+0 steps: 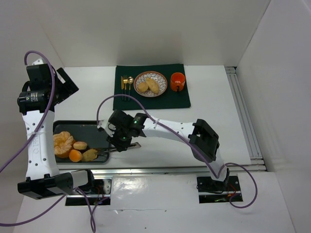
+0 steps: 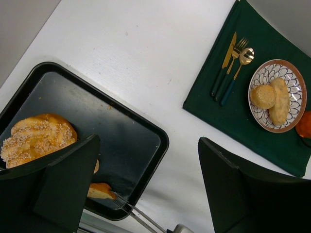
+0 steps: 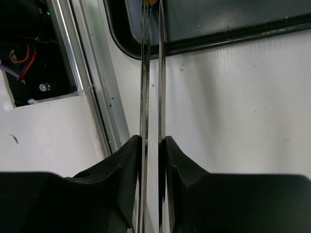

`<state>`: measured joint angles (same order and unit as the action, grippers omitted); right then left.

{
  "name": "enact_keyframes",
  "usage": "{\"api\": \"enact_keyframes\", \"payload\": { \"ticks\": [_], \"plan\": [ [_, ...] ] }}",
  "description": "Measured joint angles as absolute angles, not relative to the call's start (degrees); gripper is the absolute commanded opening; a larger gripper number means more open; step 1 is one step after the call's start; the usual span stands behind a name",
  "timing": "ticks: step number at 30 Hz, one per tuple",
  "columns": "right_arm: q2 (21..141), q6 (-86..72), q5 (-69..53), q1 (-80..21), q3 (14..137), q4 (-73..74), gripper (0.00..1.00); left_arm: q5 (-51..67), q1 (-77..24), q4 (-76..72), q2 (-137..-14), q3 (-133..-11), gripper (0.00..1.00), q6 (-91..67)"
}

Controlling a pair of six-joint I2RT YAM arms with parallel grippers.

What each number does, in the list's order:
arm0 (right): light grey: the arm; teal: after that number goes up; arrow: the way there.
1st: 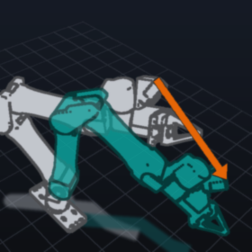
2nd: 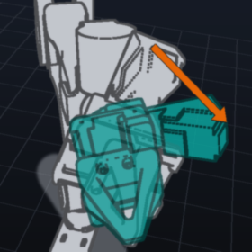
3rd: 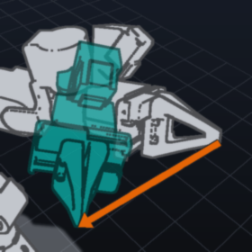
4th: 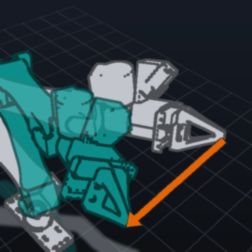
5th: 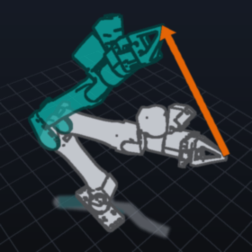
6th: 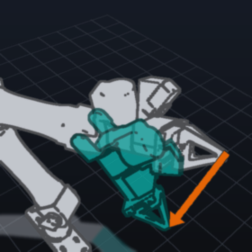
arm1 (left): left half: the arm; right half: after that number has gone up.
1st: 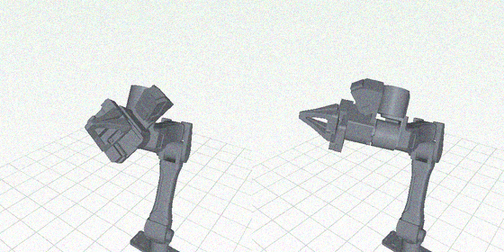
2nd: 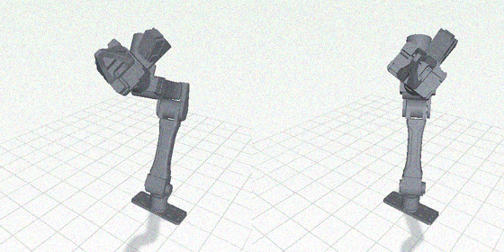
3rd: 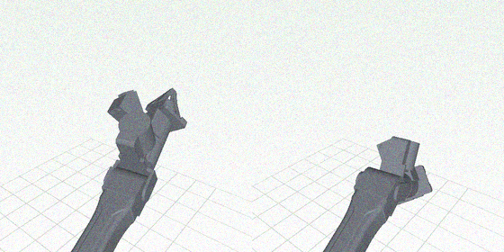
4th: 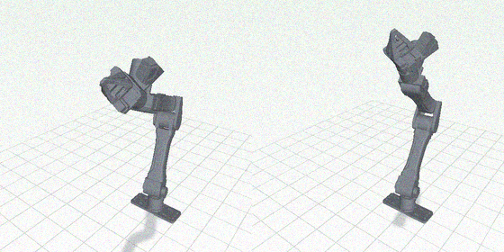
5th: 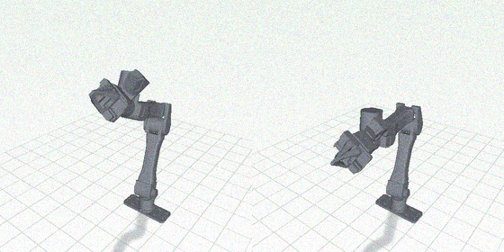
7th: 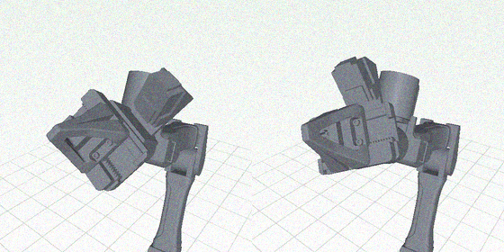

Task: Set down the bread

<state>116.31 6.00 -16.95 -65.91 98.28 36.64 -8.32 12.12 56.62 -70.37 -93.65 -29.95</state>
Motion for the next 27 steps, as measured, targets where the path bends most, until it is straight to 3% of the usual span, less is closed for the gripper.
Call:
{"api": "enact_keyframes", "payload": {
  "ticks": [12,27],
  "plan": [
    [107.66,2.68,-10.83,-63.72,91.92,32.38,0.2,-8.34,12.12,56.64,-70.37,-93.65,0.95,-29.95],
    [99.96,-11.84,2.7,-39.03,87.66,21.96,0.2,-8.01,12.12,56.58,-70.37,-93.65,0.94,-29.95]
  ]
}}
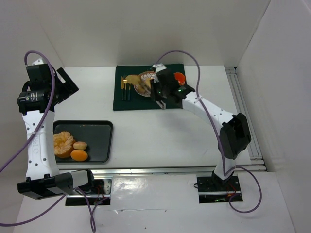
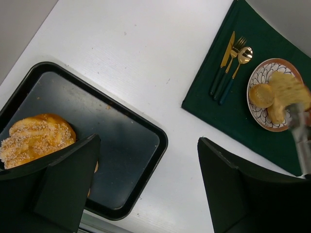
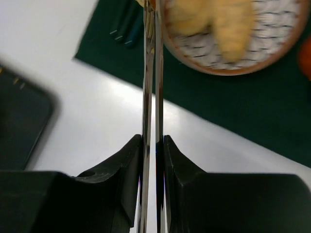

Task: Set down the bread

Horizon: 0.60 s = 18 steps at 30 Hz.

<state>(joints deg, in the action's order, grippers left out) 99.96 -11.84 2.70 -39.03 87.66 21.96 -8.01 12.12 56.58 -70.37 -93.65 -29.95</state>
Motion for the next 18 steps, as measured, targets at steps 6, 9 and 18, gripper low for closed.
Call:
{"api": "enact_keyframes", "payload": {
  "ticks": [6,9,18],
  "plan": [
    [100.66,-16.19,6.13,-27.83,87.83,19.05,0.2,-7.53,12.12,56.6,-70.41,-93.65,0.94,-29.95],
    [102.96,-17.15,6.24,-25.32,89.54,18.63,0.2,-7.42,12.12,56.6,-70.65,-93.65,0.94,-29.95],
    [107.5,-18.44,4.47,-24.6,90.15,18.48,0.35,-6.76,11.73,56.6,-72.18,-93.65,0.94,-29.95]
  ]
}}
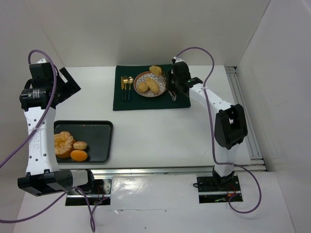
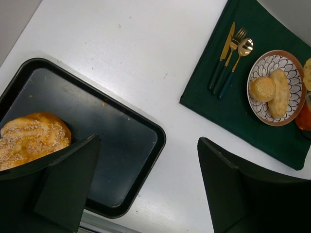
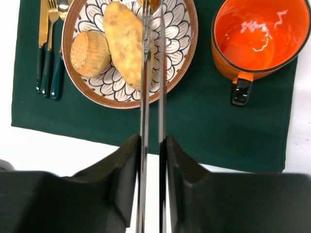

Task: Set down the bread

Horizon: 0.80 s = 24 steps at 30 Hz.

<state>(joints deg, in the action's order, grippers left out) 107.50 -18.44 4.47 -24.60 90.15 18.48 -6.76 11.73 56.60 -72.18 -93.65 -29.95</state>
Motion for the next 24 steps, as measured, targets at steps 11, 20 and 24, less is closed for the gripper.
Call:
{"api": "enact_keyframes", "payload": {
  "ticks": [11,20,24],
  "plan": [
    [109.12,-18.83,2.22,-24.6,90.56,18.65,0.52,-5.67,11.68,56.58,-72.84,-93.65,0.94,-29.95],
    [104.68,-18.37,3.49,-26.28,91.94,18.96,0.58,-5.65,11.68,56.55,-72.55,-93.45,0.94,-29.95],
    [99.79,-17.74,4.49,-29.21,91.9,19.0,0.58,-5.65,11.68,56.58,-72.05,-93.36,0.94,-29.95]
  ]
}}
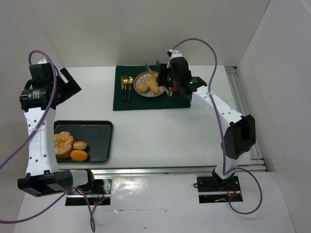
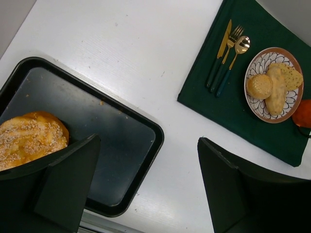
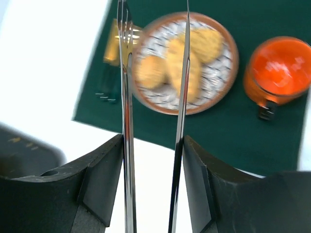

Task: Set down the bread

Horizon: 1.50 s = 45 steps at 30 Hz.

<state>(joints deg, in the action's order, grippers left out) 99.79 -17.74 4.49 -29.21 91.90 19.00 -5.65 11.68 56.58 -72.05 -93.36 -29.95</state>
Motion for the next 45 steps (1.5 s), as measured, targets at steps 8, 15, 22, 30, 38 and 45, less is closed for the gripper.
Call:
{"api": "enact_keyframes", "payload": {
  "ticks": [8,15,22,30,38,45],
  "plan": [
    [91.44,-17.17,3.95,-41.85,85.69,17.1,0.6,-5.28,11.68,56.53,-69.82,-92.47,0.94,-30.0],
    [91.26,-17.15,2.94,-50.87,79.09,17.56,0.6,-5.19,11.68,56.55,-67.99,-91.79,0.94,-30.0],
    [87.88,-19.05,7.16,-51.94,69.56,16.4,0.6,-4.99,11.68,56.58,-67.83,-91.48,0.94,-30.0],
    [84.93,-21.74,10.83,-52.05,53.93,11.49,0.6,-4.6,11.68,56.29,-67.83,-90.91,0.94,-30.11],
    [85.56,-22.87,13.13,-53.49,49.41,7.09,0.84,-4.58,11.68,55.88,-67.83,-89.95,0.94,-30.11],
    [86.54,-24.25,19.53,-54.02,55.13,11.94,1.0,-4.43,11.68,55.29,-67.83,-88.01,0.94,-30.13]
  ]
}}
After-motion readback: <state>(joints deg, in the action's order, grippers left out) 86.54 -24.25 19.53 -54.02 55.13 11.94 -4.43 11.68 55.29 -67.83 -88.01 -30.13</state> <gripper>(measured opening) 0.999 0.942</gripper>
